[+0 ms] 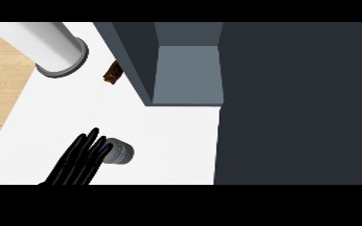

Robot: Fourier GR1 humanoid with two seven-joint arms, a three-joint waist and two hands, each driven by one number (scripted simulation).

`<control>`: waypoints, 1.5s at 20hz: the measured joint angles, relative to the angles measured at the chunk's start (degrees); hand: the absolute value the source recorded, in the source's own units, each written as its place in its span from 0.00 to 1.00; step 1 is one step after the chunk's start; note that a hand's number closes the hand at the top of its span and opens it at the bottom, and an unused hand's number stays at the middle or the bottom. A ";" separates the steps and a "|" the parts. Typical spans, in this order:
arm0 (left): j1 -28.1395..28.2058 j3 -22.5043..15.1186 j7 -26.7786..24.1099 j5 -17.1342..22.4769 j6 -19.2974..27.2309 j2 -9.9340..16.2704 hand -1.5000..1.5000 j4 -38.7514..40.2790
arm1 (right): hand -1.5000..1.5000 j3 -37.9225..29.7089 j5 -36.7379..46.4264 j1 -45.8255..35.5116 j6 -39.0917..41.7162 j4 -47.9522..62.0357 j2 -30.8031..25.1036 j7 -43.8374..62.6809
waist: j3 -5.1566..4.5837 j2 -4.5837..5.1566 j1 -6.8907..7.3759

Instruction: Pick up the bottled water, place it into the cabinet and close the cabinet

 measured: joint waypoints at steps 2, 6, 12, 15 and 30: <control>3.31 0.91 -0.61 1.59 -1.55 1.25 0.00 -1.86 | 0.00 0.39 -0.54 1.05 0.05 -0.87 0.17 0.50 | -0.02 0.03 0.06; 7.28 4.06 -2.94 4.76 -5.28 3.07 0.00 -1.80 | 0.00 1.32 -1.38 6.48 2.48 -1.29 0.09 -2.88 | -0.03 0.05 -0.04; 13.17 8.13 -6.68 6.84 -10.59 4.61 0.00 -1.87 | 0.00 2.64 -0.83 11.94 5.16 -0.85 0.03 -7.37 | -0.02 0.05 -0.01; 14.05 10.11 -8.53 7.31 -12.51 4.62 0.00 -0.45 | 0.00 3.32 -0.41 13.72 6.20 -0.61 0.07 -9.61 | -0.03 0.07 -0.07; 7.40 18.11 -13.19 6.34 -16.07 2.39 0.00 10.77 | 0.00 4.25 0.83 15.88 7.68 0.72 -0.16 -13.58 | -0.02 0.17 -0.29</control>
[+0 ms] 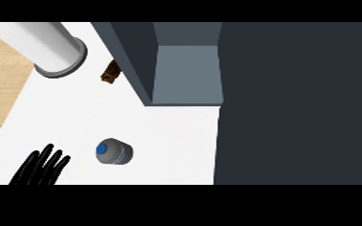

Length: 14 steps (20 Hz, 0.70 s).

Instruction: Pick up the bottled water, place it into the cabinet and close the cabinet

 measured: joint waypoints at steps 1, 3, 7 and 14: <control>-0.81 0.61 -1.43 -1.11 -0.73 -0.05 0.00 2.17 | 0.00 1.09 0.90 -0.10 -0.68 0.66 0.24 -0.88 | -0.02 -0.02 -0.01; -2.90 1.91 -2.11 -1.61 -1.22 0.18 0.00 4.96 | 0.00 0.70 0.60 1.13 0.36 1.26 -0.41 -2.52 | -0.02 -0.01 -0.10; -7.14 3.63 -4.21 -4.34 -2.16 0.43 0.00 10.79 | 0.00 1.78 1.54 2.22 0.46 1.22 -0.48 -3.66 | -0.01 0.02 -0.18; -14.66 4.59 -6.85 -9.40 -2.30 -0.04 0.00 21.13 | 0.00 2.62 1.53 3.65 1.06 1.49 -1.17 -5.41 | -0.01 0.04 -0.27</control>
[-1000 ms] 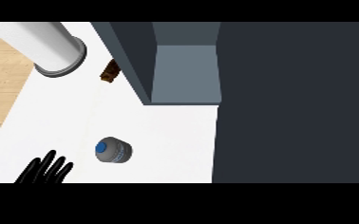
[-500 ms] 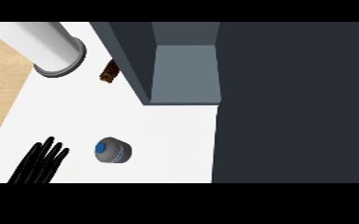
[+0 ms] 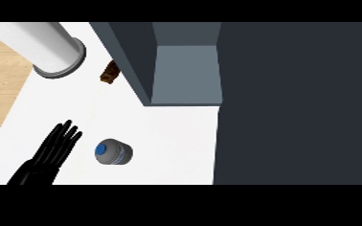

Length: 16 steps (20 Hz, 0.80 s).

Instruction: Pick up the bottled water, place it into the cabinet and close the cabinet

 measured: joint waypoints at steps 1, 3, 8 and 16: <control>-0.98 0.03 -0.07 -0.55 0.08 -0.04 0.00 1.16 | 0.00 -0.60 -0.14 -0.66 0.15 0.94 -0.13 -0.59 | -0.01 0.00 0.02; -2.96 0.64 -1.17 -1.62 -0.62 0.58 0.00 5.26 | 0.00 -0.88 -0.94 -0.23 0.51 0.27 -0.65 -0.44 | 0.00 0.01 -0.03; -8.30 1.79 -5.86 -4.71 -0.60 0.36 0.00 17.39 | 0.00 -0.06 -0.23 1.44 1.22 0.99 -0.98 -2.81 | -0.02 0.04 -0.19; -16.28 2.98 -9.89 -6.70 -1.37 0.50 0.00 33.61 | 0.00 0.18 -0.92 2.62 0.96 -0.71 -1.78 -2.19 | -0.02 0.06 -0.22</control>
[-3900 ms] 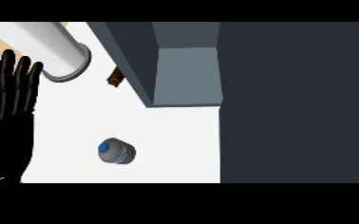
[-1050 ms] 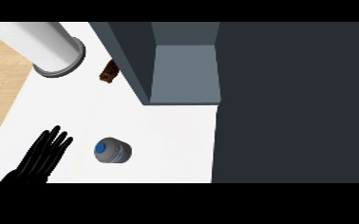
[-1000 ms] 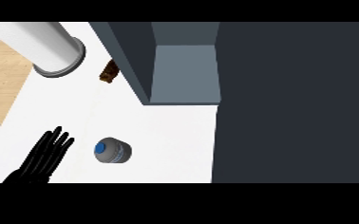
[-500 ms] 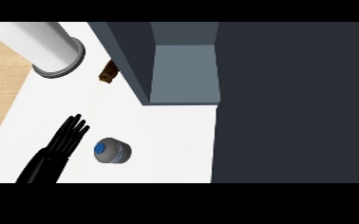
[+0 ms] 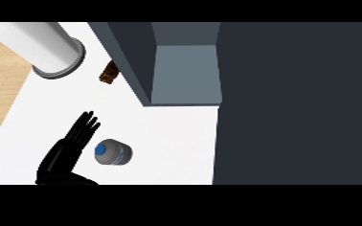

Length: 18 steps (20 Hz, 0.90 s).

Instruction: Pick up the bottled water, place it into the cabinet and close the cabinet

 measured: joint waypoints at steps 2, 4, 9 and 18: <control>-1.69 0.10 -0.81 -0.19 -0.37 -0.15 0.00 3.41 | 0.00 1.20 0.79 0.68 -0.29 0.19 0.34 -0.63 | 0.00 -0.02 0.00; -3.94 0.39 -2.16 -0.52 -0.78 -0.13 0.00 7.71 | 0.00 1.12 0.26 1.17 -0.50 -0.87 -0.05 0.07 | 0.00 0.00 -0.04; -7.61 -0.03 -9.48 -3.94 -0.60 -0.13 0.00 17.55 | 0.00 0.62 -0.07 0.96 -0.06 0.56 -0.64 -1.48 | -0.02 0.00 -0.05; -14.85 0.06 -15.79 -6.39 1.11 0.31 0.00 31.75 | 0.00 1.37 0.62 -0.23 -0.75 1.44 -0.69 -1.93 | 0.25 -0.09 -0.06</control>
